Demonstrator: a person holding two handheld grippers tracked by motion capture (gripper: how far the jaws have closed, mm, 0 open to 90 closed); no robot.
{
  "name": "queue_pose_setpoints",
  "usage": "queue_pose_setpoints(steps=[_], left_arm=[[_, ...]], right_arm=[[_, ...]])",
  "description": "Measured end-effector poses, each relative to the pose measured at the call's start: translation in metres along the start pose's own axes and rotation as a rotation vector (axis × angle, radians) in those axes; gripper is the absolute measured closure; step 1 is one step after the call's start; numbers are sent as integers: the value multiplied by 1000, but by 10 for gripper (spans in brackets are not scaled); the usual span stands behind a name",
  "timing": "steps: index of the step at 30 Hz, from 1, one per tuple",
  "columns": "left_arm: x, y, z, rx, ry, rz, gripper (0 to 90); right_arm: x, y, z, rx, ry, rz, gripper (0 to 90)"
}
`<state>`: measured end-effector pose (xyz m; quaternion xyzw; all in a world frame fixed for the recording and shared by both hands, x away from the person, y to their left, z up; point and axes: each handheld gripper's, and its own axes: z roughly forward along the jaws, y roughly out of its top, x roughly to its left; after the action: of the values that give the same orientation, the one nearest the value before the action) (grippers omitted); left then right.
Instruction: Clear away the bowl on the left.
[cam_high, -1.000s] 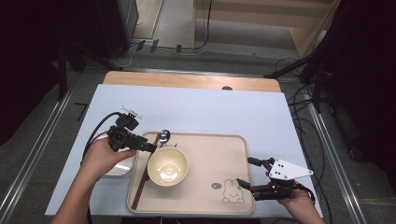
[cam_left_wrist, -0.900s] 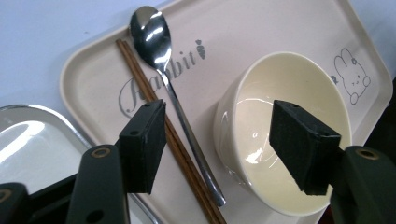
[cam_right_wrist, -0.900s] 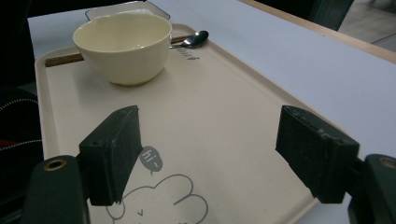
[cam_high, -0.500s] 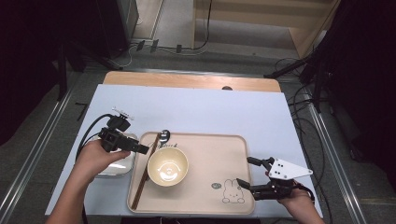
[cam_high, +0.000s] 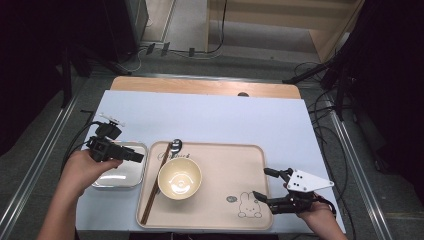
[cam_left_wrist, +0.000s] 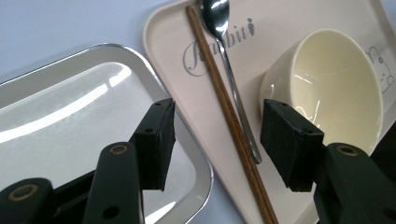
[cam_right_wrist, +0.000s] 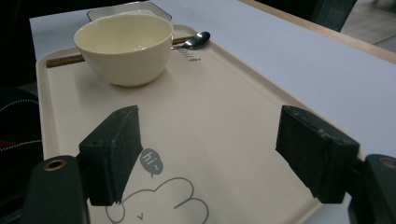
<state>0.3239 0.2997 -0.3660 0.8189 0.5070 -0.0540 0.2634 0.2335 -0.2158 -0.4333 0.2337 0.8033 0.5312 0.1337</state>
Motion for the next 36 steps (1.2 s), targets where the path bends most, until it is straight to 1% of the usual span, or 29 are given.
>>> queue_pose_setpoints(steps=[3, 4, 6, 9, 11, 16, 19, 24, 28, 30, 33, 35, 36], left_arm=[[5, -3, -4, -13, 10, -17, 437], [7, -4, -5, -14, 15, -28, 430], [10, -6, -8, -13, 21, -31, 406], [14, -9, -12, -21, 30, -30, 398], [18, -11, -14, -32, 40, -41, 391], [26, -16, -18, -38, 61, -57, 388], [31, -19, -20, -43, 77, -65, 390], [37, -22, -24, -51, 78, -84, 391], [44, -25, -21, -43, 85, -104, 411], [47, -27, -20, -49, 91, -114, 412], [52, -29, -22, -58, 108, -121, 409], [55, -32, -23, -59, 130, -119, 408], [56, -33, -23, -62, 135, -124, 406]], right_arm=[[0, 0, 0, 5, 0, 4, 224], [0, 0, 1, 8, -2, 5, 223], [0, 0, 1, 19, -7, 12, 222], [-1, 0, 1, 12, -7, 11, 222], [-1, 0, 1, 11, -6, 11, 222], [-2, 0, 2, 21, -11, 16, 221], [-3, -1, 2, 28, -23, 25, 221], [-3, -1, 1, 17, -25, 34, 221], [-3, -1, 1, 20, -26, 31, 221], [-3, 0, 1, 18, -26, 31, 221], [-3, 0, 1, 15, -24, 27, 221], [-3, 0, 1, 16, -23, 28, 221], [-3, 0, 1, 19, -22, 30, 221]])
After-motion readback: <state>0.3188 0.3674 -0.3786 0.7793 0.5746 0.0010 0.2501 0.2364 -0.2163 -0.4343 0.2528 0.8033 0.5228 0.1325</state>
